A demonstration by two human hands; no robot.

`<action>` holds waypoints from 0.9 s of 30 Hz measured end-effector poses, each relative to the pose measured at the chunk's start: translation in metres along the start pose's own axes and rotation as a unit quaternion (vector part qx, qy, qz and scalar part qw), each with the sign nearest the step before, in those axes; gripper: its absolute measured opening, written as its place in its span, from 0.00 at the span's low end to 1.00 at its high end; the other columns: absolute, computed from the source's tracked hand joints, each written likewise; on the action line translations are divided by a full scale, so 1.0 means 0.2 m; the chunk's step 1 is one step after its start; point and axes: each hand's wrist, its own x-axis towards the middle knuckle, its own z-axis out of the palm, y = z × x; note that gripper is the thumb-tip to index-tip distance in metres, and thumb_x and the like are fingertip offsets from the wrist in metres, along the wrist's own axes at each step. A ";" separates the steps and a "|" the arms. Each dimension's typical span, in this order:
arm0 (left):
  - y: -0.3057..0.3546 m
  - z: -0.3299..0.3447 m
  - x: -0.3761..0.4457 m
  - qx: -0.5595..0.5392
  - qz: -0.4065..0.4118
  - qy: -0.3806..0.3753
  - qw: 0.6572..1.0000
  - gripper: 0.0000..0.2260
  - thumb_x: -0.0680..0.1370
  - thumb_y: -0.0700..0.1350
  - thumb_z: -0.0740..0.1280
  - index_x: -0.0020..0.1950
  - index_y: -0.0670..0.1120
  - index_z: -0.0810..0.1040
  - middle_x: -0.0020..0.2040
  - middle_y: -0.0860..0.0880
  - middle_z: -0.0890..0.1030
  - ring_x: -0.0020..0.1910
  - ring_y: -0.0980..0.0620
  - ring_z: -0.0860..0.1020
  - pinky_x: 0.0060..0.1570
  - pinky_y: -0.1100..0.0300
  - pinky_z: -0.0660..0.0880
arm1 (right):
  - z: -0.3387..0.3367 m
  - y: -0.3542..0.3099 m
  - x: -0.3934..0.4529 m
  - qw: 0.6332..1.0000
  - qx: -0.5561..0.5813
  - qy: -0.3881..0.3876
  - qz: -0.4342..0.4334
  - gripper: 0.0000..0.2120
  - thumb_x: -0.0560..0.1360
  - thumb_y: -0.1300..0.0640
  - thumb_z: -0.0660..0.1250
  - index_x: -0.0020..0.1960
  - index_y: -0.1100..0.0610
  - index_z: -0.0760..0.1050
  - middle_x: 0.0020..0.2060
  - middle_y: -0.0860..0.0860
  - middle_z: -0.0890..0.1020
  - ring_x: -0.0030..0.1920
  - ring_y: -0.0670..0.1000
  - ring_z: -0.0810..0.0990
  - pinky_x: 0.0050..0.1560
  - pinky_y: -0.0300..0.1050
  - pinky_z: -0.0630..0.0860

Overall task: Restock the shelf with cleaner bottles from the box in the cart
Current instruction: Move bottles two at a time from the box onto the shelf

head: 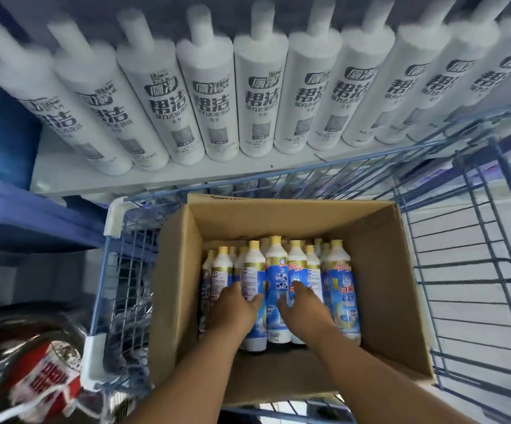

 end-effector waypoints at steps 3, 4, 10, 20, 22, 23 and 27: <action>-0.01 0.07 0.08 -0.023 -0.027 -0.014 0.999 0.25 0.77 0.61 0.67 0.70 0.50 0.72 0.65 0.48 0.77 0.62 0.46 0.77 0.56 0.56 0.73 | 0.08 0.01 0.10 1.000 0.017 0.014 0.011 0.09 0.80 0.52 0.62 0.55 0.55 0.67 0.49 0.52 0.78 0.39 0.45 0.74 0.38 0.43 0.72; -0.01 0.10 0.11 -0.039 -0.041 -0.018 0.998 0.26 0.76 0.61 0.69 0.68 0.50 0.73 0.64 0.48 0.79 0.61 0.46 0.78 0.56 0.55 0.74 | 0.12 0.02 0.13 0.999 0.021 0.019 0.019 0.08 0.80 0.52 0.63 0.52 0.55 0.67 0.44 0.49 0.76 0.37 0.45 0.72 0.36 0.42 0.72; -0.06 0.24 0.24 -0.053 -0.083 0.000 0.995 0.34 0.69 0.65 0.75 0.68 0.49 0.73 0.62 0.47 0.79 0.59 0.44 0.79 0.50 0.54 0.74 | 0.18 0.00 0.23 0.998 0.036 0.035 0.047 0.18 0.78 0.50 0.67 0.59 0.61 0.70 0.55 0.54 0.77 0.49 0.53 0.77 0.43 0.40 0.69; -0.20 0.11 0.22 -0.064 -0.113 0.067 0.989 0.30 0.66 0.59 0.78 0.63 0.49 0.76 0.58 0.47 0.81 0.52 0.45 0.82 0.48 0.53 0.80 | 0.29 -0.10 0.32 0.983 0.160 0.013 0.083 0.24 0.67 0.46 0.79 0.53 0.58 0.72 0.48 0.52 0.81 0.47 0.54 0.81 0.42 0.45 0.75; -0.20 0.07 0.20 -0.073 -0.136 0.079 0.985 0.29 0.67 0.56 0.79 0.63 0.47 0.75 0.58 0.47 0.80 0.51 0.45 0.82 0.47 0.53 0.80 | 0.27 -0.11 0.32 0.985 0.152 0.008 0.085 0.25 0.67 0.45 0.79 0.53 0.57 0.71 0.47 0.51 0.80 0.45 0.53 0.81 0.41 0.46 0.76; -0.19 0.06 0.19 -0.075 -0.135 0.084 0.984 0.28 0.67 0.56 0.79 0.62 0.47 0.75 0.57 0.46 0.80 0.50 0.45 0.82 0.47 0.52 0.80 | 0.24 -0.10 0.30 0.985 0.146 0.010 0.086 0.26 0.67 0.44 0.79 0.53 0.57 0.70 0.47 0.51 0.80 0.46 0.54 0.81 0.41 0.46 0.76; -0.11 0.03 0.11 -0.070 -0.104 0.085 0.988 0.28 0.65 0.59 0.78 0.59 0.50 0.74 0.55 0.48 0.80 0.48 0.46 0.82 0.47 0.50 0.82 | 0.13 -0.06 0.20 0.990 0.115 0.022 0.078 0.29 0.68 0.44 0.77 0.58 0.58 0.68 0.49 0.52 0.78 0.47 0.54 0.80 0.40 0.45 0.74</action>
